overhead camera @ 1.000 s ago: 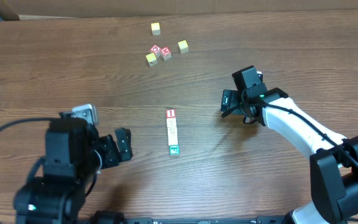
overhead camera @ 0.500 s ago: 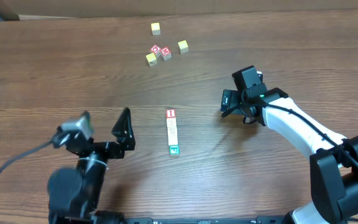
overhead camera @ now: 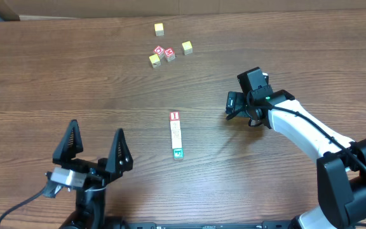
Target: Flip 5 blocks
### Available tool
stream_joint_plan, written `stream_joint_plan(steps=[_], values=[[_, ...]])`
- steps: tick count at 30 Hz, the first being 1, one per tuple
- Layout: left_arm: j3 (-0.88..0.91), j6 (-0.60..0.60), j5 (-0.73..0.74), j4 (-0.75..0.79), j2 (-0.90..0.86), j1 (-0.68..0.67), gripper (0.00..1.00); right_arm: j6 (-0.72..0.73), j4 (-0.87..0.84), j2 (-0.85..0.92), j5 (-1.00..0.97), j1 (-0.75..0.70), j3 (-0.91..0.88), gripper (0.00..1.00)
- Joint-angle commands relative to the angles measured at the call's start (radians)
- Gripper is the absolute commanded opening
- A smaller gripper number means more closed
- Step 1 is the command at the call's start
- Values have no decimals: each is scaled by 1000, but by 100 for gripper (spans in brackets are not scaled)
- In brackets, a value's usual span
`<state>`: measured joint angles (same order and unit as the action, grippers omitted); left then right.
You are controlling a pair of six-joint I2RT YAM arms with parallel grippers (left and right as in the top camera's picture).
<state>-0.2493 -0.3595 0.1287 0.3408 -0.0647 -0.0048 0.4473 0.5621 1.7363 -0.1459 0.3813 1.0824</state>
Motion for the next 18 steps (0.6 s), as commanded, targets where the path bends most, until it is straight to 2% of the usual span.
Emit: stream_joint_plan(steps=[1, 11, 15, 18], values=[[36, 16, 25, 9, 59, 6, 100, -3, -3, -26, -11, -1, 19, 100], [179, 15, 26, 188, 61, 13, 100, -3, -4, -26, -11, -1, 19, 100], [236, 15, 25, 208, 61, 13, 100, -3, -3, -26, -11, -1, 19, 100], [245, 16, 15, 165, 61, 14, 100, -3, -4, -26, -11, -1, 19, 100]])
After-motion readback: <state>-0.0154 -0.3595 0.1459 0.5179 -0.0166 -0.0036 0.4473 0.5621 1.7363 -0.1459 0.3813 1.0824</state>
